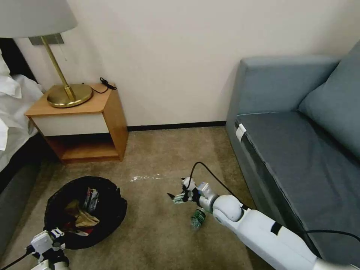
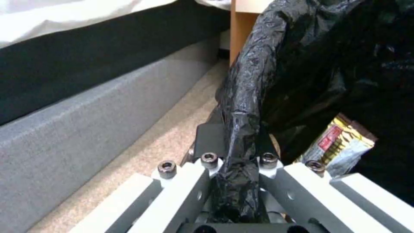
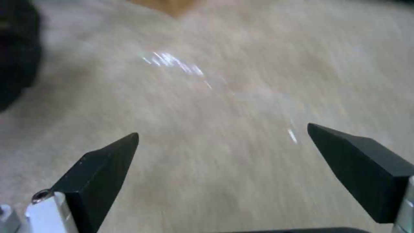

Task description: Pick up the trash bin, then pick up the garbage on the floor and place it into the trash bin.

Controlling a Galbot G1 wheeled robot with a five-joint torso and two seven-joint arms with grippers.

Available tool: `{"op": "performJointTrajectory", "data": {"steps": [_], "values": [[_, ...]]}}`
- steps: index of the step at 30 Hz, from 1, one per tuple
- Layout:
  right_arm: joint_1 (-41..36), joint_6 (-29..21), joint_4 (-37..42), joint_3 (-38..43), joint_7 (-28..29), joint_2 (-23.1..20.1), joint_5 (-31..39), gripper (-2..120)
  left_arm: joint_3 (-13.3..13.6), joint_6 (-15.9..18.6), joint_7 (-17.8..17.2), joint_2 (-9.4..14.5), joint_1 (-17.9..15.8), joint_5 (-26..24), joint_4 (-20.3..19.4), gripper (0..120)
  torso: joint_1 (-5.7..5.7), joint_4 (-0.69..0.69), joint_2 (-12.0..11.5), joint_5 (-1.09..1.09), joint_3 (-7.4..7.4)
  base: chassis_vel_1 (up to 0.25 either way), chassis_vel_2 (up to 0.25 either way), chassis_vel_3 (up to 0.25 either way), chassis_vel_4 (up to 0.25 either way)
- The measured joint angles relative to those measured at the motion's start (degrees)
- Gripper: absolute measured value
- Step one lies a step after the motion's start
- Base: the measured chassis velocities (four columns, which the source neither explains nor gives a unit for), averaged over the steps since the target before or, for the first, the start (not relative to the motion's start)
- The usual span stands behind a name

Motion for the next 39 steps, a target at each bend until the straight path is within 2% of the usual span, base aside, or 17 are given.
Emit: {"op": "performJointTrajectory", "data": {"steps": [1, 2, 3, 4, 5, 6, 8, 10, 11, 13, 14, 17, 21, 25, 32, 39], "values": [[-0.27, -4.40, 2.23, 0.31, 4.17, -0.76, 3.88, 100, 0.00, 0.00, 0.00, 0.00, 0.09, -0.02, 0.00, 3, 0.00, 0.00, 0.00, 0.00, 0.00, 0.000, 0.000, 0.000, 0.000], [-0.27, -4.40, 2.23, 0.31, 4.17, -0.76, 3.88, 100, 0.00, 0.00, 0.00, 0.00, 0.09, -0.02, 0.00, 3, 0.00, 0.00, 0.00, 0.00, 0.00, 0.000, 0.000, 0.000, 0.000], [-0.32, -9.10, 4.78, 0.72, 9.75, -1.70, 9.73, 100, 0.00, 0.00, 0.00, 0.00, 0.32, -0.04, -0.06, 3, 0.00, -0.01, 0.00, -0.01, 0.00, 0.000, 0.000, 0.000, 0.000], [-0.32, -11.22, 5.98, 1.01, 12.65, -2.14, 12.59, 100, -0.01, 0.01, 0.00, 0.00, 0.43, -0.04, -0.13, 3, 0.00, 0.00, 0.00, -0.02, 0.00, 0.000, 0.000, 0.000, 0.000], [-0.28, -14.93, 8.18, 1.65, 18.90, -2.93, 18.80, 100, -0.07, 0.02, 0.00, 0.00, 0.55, -0.01, -0.16, 3, 0.00, 0.00, 0.00, -0.02, 0.00, 0.000, 0.000, 0.000, 0.000], [-0.28, -14.93, 8.18, 1.65, 18.90, -2.93, 18.80, 100, -0.07, 0.02, 0.00, 0.00, 0.55, -0.01, -0.16, 3, 0.00, 0.00, 0.00, -0.02, 0.00, 0.000, 0.000, 0.000, 0.000], [-0.16, -18.75, 9.99, 2.53, 26.82, -2.91, 26.23, 100, -0.15, 0.02, 0.00, 0.00, 0.55, -0.11, -0.10, 3, 0.00, 0.00, 0.00, -0.02, 0.00, 0.000, 0.000, 0.000, 0.000], [-0.17, -20.76, 10.46, 3.11, 32.63, -1.95, 31.17, 100, -0.15, 0.02, 0.00, 0.00, 0.47, -0.40, 0.15, 3, 0.00, 0.00, 0.00, -0.03, 0.00, 0.000, 0.000, 0.000, 0.000], [-0.17, -20.76, 10.46, 3.11, 32.63, -1.95, 31.17, 100, -0.15, 0.02, 0.00, 0.00, 0.47, -0.40, 0.15, 3, 0.00, 0.00, 0.00, -0.03, 0.00, 0.000, 0.000, 0.000, 0.000], [-0.52, -21.10, 10.05, 3.49, 39.15, 0.23, 35.35, 100, -0.02, 0.03, 0.00, 0.01, 0.37, -0.69, 0.24, 3, 0.00, 0.00, 0.00, -0.02, 0.00, 0.000, 0.000, 0.000, 0.000], [-0.52, -21.10, 10.05, 3.49, 39.15, 0.23, 35.35, 100, -0.02, 0.03, 0.00, 0.01, 0.37, -0.69, 0.24, 3, 0.00, 0.00, 0.00, -0.02, 0.00, 0.000, 0.000, 0.000, 0.000], [-1.26, -21.11, 8.50, 3.58, 46.07, 3.43, 38.57, 100, 0.03, 0.03, 0.00, 0.32, 0.23, -1.13, 0.41, 3, 0.00, 0.01, 0.00, -0.02, 0.00, 0.000, 0.000, 0.000, 0.000], [-2.24, -21.12, 6.54, 3.73, 49.63, 5.69, 39.78, 100, 0.05, -0.13, 0.00, 0.61, 0.25, -1.33, 0.96, 3, 0.00, 0.01, 0.00, -0.02, 0.00, 0.000, 0.000, 0.000, 0.000], [-3.22, -21.13, 4.40, 3.80, 50.54, 7.07, 38.77, 100, 0.10, -0.48, 0.00, 0.72, 0.26, -1.36, 1.43, 3, 0.00, 0.00, 0.00, -0.02, 0.00, 0.000, 0.000, 0.000, 0.000], [-4.01, -21.11, 1.00, 3.90, 50.37, 9.25, 36.20, 100, 0.32, -0.51, 0.01, 0.66, -0.02, -1.33, 1.82, 3, 0.00, 0.00, 0.00, -0.01, 0.00, 0.000, 0.000, 0.000, 0.000], [-4.59, -20.70, -4.41, 4.41, 47.35, 11.07, 32.22, 100, 0.72, -0.34, 0.03, 0.04, -0.35, -0.46, 2.53, 3, 0.00, 0.00, 0.00, -0.01, 0.00, 0.000, 0.000, 0.000, 0.000]]}}
